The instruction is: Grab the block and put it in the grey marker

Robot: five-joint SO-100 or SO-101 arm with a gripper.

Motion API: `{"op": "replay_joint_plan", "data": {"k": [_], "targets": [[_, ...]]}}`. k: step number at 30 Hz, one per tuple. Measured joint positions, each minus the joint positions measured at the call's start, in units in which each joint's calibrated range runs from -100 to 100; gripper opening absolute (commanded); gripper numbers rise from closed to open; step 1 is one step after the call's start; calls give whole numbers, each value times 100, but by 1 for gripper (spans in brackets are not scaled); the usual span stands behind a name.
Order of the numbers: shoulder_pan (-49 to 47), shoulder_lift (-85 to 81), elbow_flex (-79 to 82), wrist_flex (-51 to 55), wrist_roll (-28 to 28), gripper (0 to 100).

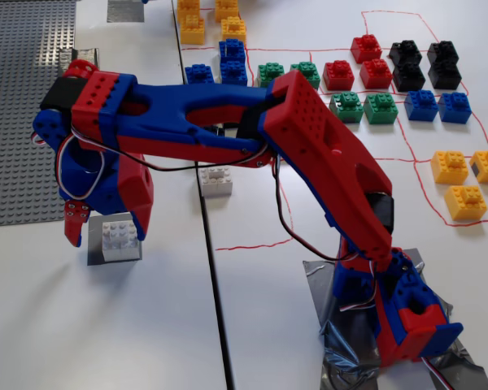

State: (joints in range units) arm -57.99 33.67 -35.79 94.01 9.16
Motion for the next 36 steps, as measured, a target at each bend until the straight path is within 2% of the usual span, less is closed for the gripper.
{"op": "replay_joint_plan", "data": {"k": [4, 11, 13, 23, 32, 36], "targets": [[0, -17, -372, 194, 5, 34], [73, -859, -581, 380, 88, 6], [190, -1335, -654, 380, 107, 1], [1420, -3012, -218, 469, 303, 0], [3198, -3529, 272, 469, 288, 0], [4164, -3746, 618, 477, 98, 0]]}}
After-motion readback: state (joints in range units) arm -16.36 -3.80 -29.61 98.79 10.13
